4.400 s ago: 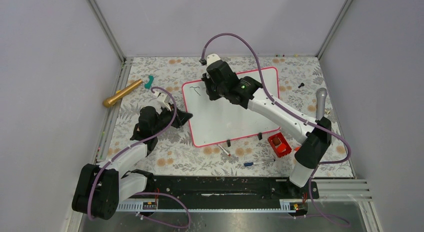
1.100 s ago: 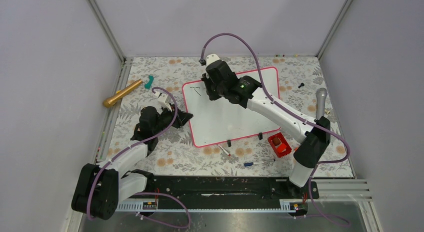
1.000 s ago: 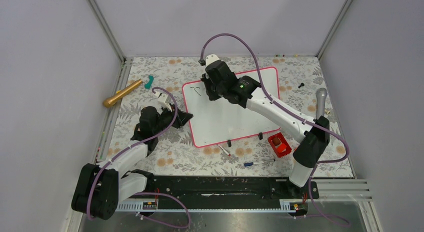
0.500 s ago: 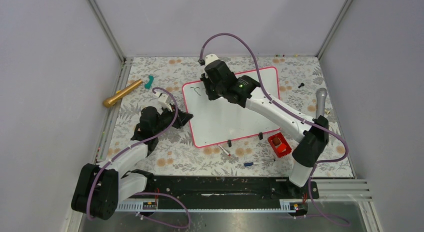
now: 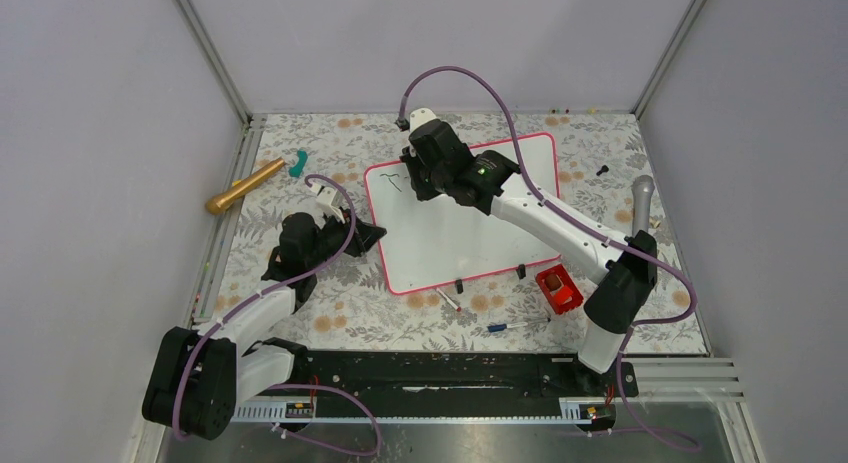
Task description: Write a sentence on the whiteboard
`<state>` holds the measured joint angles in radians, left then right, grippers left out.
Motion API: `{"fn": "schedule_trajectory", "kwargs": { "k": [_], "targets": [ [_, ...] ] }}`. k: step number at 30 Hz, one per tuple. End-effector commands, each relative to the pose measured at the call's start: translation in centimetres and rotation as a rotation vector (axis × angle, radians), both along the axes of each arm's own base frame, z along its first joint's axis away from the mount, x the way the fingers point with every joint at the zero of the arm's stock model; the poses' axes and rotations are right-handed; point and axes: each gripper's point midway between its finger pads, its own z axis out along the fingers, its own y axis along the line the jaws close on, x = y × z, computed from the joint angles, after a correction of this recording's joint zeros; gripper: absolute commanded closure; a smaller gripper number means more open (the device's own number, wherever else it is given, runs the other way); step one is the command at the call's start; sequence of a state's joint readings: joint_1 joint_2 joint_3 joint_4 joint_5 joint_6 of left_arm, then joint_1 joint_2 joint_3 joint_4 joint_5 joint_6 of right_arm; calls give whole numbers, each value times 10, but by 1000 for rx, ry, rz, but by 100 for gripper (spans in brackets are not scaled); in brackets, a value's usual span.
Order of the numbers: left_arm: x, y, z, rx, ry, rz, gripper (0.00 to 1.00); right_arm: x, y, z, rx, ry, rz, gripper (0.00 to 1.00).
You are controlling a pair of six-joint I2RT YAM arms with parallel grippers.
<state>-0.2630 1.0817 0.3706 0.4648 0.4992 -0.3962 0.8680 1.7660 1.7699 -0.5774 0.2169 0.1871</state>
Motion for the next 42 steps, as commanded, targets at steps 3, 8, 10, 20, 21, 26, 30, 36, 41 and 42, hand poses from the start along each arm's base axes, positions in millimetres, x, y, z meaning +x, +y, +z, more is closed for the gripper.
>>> {"fn": "schedule_trajectory", "kwargs": {
  "k": [3, 8, 10, 20, 21, 26, 30, 36, 41, 42],
  "targets": [
    [1, -4, 13, 23, -85, -24, 100, -5, 8, 8, 15, 0, 35, 100],
    [1, -3, 13, 24, -86, -22, 100, -8, 6, 6, 12, 6, 40, 100],
    [1, -4, 13, 24, -85, -24, 100, -9, 5, 5, 8, 9, 42, 100],
    [0, -3, 12, 27, -84, -22, 100, -12, -4, 1, -25, 12, 35, 100],
    [0, -3, 12, 27, -85, -22, 100, -12, -5, 1, -27, 11, 34, 100],
    [1, -3, 12, 27, -87, -21, 100, -13, -8, 0, -36, 14, 32, 100],
    [1, -3, 12, 28, -86, -19, 100, -14, -10, 0, -43, 12, 30, 100],
    [1, -3, 13, 28, -88, -20, 100, -11, -16, 1, -66, -5, 8, 100],
    [1, -3, 13, 29, -89, -19, 100, -9, -20, 3, -78, -17, -8, 100],
    [0, -3, 13, 29, -88, -20, 100, -8, -21, 3, -81, -19, -10, 100]
  ]
}}
